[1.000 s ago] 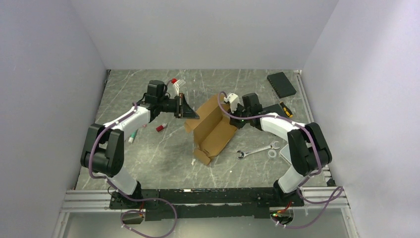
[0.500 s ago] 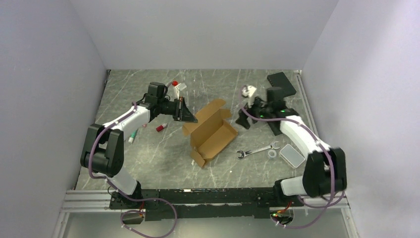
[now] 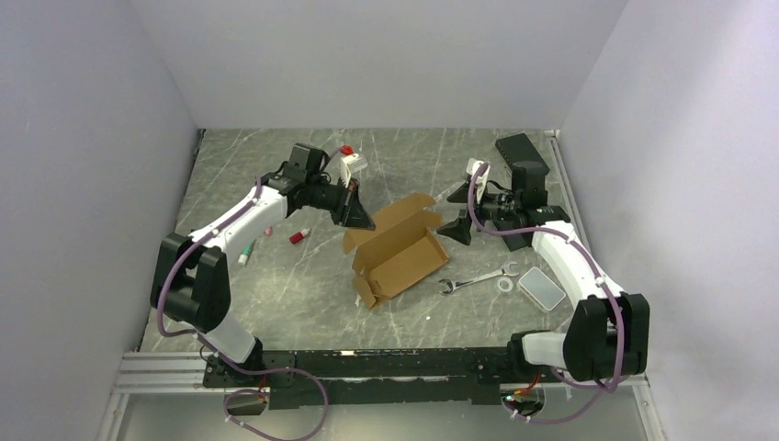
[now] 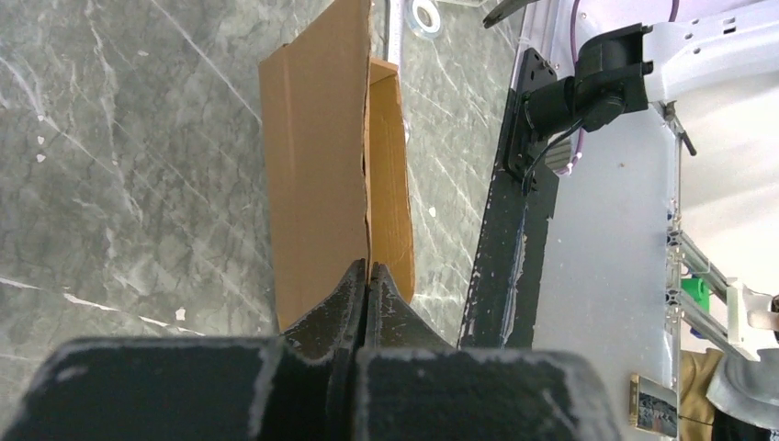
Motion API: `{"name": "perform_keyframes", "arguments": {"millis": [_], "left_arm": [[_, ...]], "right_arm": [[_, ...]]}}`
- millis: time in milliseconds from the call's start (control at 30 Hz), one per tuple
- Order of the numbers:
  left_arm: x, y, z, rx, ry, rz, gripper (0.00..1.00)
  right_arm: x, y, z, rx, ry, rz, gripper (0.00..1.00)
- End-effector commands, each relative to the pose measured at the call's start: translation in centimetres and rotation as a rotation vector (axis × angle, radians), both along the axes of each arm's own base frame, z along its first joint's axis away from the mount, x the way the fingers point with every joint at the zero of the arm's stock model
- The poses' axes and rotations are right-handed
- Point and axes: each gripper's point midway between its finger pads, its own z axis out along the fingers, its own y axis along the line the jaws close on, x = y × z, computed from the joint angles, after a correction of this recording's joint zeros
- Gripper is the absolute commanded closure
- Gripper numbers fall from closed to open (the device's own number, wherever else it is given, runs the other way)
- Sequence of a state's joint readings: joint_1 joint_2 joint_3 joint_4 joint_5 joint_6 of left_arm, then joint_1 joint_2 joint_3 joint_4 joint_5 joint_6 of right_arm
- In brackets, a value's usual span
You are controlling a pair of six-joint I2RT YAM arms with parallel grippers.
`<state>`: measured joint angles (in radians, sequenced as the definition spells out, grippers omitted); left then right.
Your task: Fold the paper box
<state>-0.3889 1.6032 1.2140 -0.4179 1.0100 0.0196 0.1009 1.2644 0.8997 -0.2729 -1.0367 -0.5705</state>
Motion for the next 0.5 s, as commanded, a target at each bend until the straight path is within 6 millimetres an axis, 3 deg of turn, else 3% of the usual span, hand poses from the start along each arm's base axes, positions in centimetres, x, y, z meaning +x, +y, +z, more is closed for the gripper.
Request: {"name": "perform_keyframes", "arguments": {"millis": [0,233,467], "left_arm": [[0.2,-0.1,1.2,0.009,-0.103,-0.053,1.0],[0.6,-1.1,1.7,0.009,-0.119,-0.09,1.0],[0.4,-1.2,0.6,0.006,-0.099,-0.078,1.0]], "right_arm": [[-0.6,0.6,1.4,0.022,-0.056,0.081,0.0],[-0.8,0.7,0.1,0.031,-0.025,0.101,0.01],[-0.1,0.7,-0.7,0.037,0.002,0.078,0.06]]}}
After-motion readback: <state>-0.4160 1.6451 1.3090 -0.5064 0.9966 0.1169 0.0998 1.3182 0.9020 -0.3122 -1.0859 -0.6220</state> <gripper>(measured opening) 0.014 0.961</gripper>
